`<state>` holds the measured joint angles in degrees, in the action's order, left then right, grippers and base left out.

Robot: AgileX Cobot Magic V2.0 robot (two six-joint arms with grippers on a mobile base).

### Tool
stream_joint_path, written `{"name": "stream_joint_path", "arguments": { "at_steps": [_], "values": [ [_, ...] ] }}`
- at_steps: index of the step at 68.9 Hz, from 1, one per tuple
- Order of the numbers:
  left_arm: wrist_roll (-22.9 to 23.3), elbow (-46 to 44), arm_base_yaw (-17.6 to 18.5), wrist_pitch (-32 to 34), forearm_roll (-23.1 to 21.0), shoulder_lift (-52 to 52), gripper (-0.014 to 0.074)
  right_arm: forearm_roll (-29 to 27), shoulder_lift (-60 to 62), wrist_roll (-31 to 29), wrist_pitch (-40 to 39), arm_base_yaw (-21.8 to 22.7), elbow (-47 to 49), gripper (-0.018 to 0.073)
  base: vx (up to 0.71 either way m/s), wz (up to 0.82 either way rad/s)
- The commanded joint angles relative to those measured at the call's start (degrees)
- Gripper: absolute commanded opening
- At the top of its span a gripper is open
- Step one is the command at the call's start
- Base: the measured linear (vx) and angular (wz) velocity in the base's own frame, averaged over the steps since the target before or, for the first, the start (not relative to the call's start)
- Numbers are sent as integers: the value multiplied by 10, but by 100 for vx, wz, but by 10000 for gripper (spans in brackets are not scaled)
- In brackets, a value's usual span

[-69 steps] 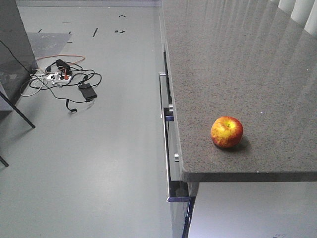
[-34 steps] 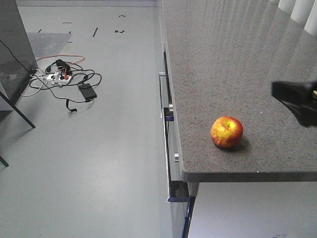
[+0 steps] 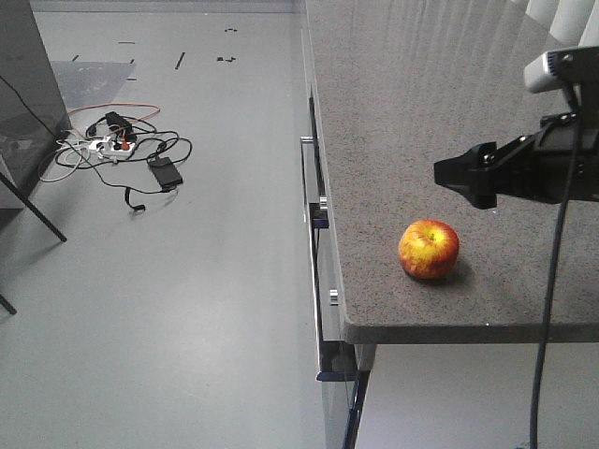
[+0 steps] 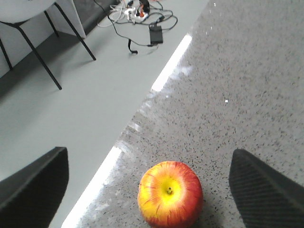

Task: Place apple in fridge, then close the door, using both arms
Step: 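Move the right gripper over the red-yellow apple on the countertop, then lower the right gripper around the apple and close it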

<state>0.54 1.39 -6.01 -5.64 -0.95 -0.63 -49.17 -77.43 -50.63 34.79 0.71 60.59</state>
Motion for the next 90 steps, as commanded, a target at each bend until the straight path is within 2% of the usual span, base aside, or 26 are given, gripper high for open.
{"name": "stream_joint_path", "arguments": {
  "at_steps": [1,16,26,53,90],
  "values": [
    [5,-11,5,42,-6,-8,-8,-28,-10,-7,-38,-4,19,649,0,0],
    [5,-11,5,42,-6,-8,-8,-20,-57,1,-138,-70,19,645,0,0],
    [5,-11,5,42,-6,-8,-8,-17,-67,32,-190,-81,19,642,0,0],
    [5,-11,5,42,-6,-8,-8,-12,-94,41,-175,-81,19,632,0,0],
    [5,-11,5,42,-6,-8,-8,23,-146,55,-186,-80,19,612,0,0]
  ]
}}
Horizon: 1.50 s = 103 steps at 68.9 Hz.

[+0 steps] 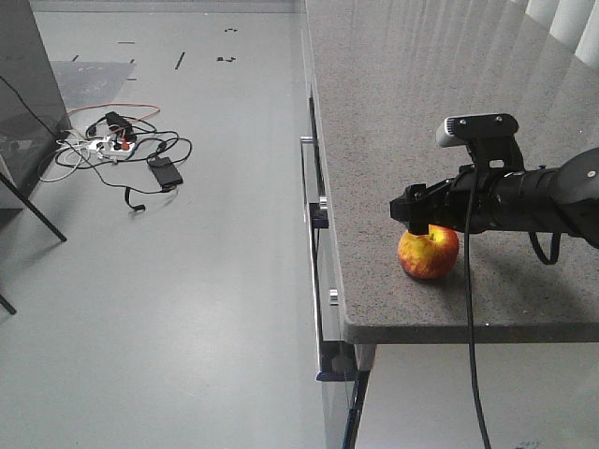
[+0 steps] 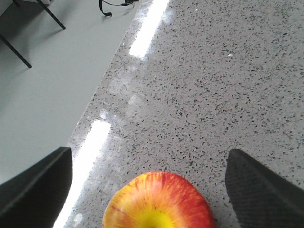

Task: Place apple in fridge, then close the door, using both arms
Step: 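Lower the right gripper around the apple and close it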

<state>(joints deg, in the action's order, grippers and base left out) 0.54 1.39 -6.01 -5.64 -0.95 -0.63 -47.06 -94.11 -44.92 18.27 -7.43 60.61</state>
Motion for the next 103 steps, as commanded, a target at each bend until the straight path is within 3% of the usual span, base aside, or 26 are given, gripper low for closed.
{"name": "stream_joint_path", "arguments": {
  "at_steps": [1,56,81,94,103],
  "values": [
    [5,-11,5,42,-6,-8,-8,3,21,-1,-21,1,19,611,0,0],
    [5,-11,5,42,-6,-8,-8,25,-38,18,1,1,7,595,0,0],
    [5,-11,5,42,-6,-8,-8,68,-38,47,23,1,7,585,0,0],
    [5,-11,5,42,-6,-8,-8,102,-38,62,36,1,7,505,0,0],
    [5,-11,5,42,-6,-8,-8,103,-38,61,36,1,7,390,0,0]
  ]
}}
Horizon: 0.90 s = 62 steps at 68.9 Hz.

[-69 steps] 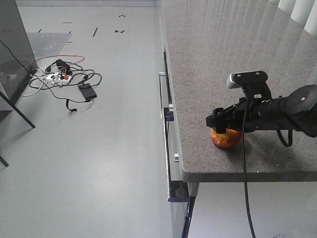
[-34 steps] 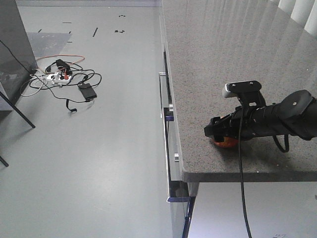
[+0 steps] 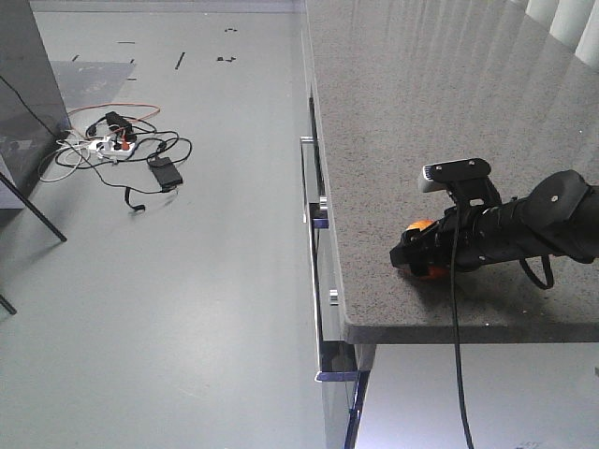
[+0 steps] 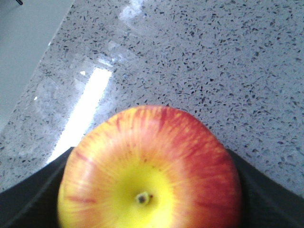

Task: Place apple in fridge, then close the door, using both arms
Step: 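Lower the right gripper around the apple and close it, then lift the apple off the countertop with the right gripper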

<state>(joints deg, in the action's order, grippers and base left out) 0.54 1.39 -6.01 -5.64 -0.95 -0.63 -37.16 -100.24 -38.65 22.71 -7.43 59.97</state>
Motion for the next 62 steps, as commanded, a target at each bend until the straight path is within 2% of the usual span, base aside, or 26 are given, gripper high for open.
{"name": "stream_joint_path", "arguments": {
  "at_steps": [1,14,28,39,62],
  "values": [
    [5,-11,5,42,-6,-8,-8,4,24,-2,-8,1,14,377,0,0],
    [5,-11,5,42,-6,-8,-8,3,26,-2,-8,1,14,205,0,0],
    [5,-11,5,42,-6,-8,-8,3,64,-5,-10,1,15,86,0,0],
    [5,-11,5,42,-6,-8,-8,2,128,-6,-3,1,15,53,0,0],
    [5,-11,5,42,-6,-8,-8,-3,284,-6,44,1,15,53,0,0]
  ]
}}
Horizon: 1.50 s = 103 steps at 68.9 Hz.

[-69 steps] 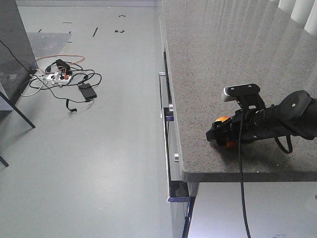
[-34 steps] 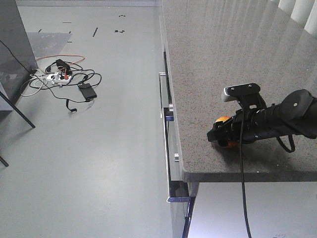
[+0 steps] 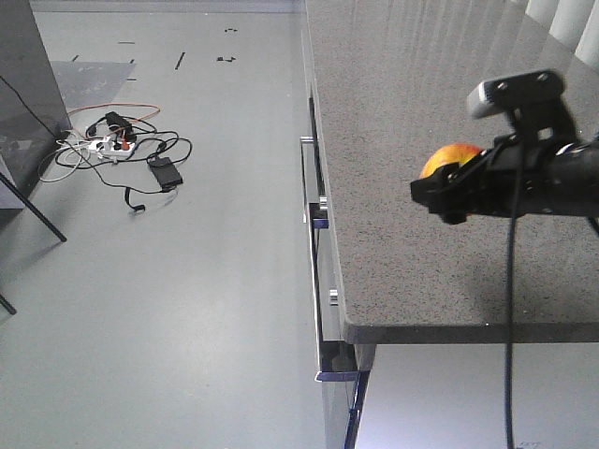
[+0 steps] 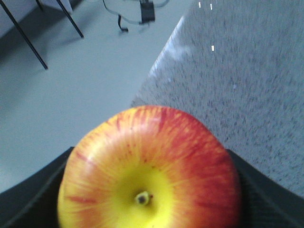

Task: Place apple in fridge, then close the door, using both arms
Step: 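Lift the apple off the countertop with the right gripper, then drive toward the open refrigerator holding the apple in the right gripper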

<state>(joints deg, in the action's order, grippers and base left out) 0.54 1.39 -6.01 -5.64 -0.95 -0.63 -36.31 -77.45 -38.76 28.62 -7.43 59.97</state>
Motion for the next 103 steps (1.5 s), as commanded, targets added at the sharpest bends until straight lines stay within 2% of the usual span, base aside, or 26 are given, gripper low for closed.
{"name": "stream_joint_path", "arguments": {
  "at_steps": [1,24,103],
  "values": [
    [5,-11,5,42,-6,-8,-8,-12,62,-5,-14,1,15,53,0,0],
    [5,-11,5,42,-6,-8,-8,-12,142,-5,-14,1,15,53,0,0],
    [5,-11,5,42,-6,-8,-8,-12,143,-5,-14,1,15,53,0,0]
  ]
}}
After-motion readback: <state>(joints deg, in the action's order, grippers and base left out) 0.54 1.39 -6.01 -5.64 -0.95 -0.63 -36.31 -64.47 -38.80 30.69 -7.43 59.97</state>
